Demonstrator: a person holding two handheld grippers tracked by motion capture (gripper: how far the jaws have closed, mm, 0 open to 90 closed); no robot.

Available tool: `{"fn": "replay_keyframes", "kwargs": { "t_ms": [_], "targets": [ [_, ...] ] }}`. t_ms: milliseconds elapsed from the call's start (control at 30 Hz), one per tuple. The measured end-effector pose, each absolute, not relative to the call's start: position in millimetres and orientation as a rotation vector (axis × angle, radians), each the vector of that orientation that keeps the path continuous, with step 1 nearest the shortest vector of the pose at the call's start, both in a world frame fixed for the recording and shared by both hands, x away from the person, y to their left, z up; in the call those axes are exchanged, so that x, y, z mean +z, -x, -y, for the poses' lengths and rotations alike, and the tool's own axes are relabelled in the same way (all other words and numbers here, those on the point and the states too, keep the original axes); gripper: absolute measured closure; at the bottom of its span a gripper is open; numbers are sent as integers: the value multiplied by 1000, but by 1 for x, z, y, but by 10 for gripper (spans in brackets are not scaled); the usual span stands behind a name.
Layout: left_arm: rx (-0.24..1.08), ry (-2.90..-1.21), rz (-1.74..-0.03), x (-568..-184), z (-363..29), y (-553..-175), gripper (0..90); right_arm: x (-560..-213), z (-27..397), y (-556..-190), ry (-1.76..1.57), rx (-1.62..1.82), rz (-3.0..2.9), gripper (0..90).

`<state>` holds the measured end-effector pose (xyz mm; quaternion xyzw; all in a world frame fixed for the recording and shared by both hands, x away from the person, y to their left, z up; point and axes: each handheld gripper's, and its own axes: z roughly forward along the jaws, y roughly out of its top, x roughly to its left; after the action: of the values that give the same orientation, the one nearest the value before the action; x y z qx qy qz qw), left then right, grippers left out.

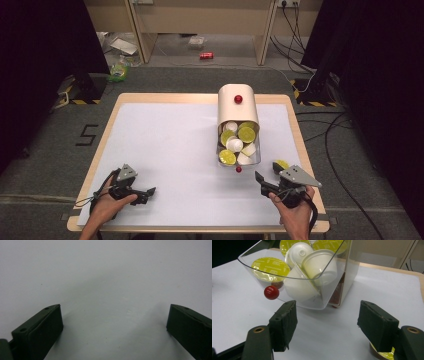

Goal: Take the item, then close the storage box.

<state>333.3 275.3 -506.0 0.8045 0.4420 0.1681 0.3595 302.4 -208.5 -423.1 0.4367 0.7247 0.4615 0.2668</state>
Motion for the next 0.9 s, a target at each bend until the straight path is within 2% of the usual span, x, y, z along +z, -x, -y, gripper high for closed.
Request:
{"fn": "replay_keyframes", "kwargs": {
  "t_ms": [900],
  "targets": [
    [436,-2075,-1139,-506,-275,-333,0,-422,197,-310,-1140,1247,-1957,312]
  ]
}}
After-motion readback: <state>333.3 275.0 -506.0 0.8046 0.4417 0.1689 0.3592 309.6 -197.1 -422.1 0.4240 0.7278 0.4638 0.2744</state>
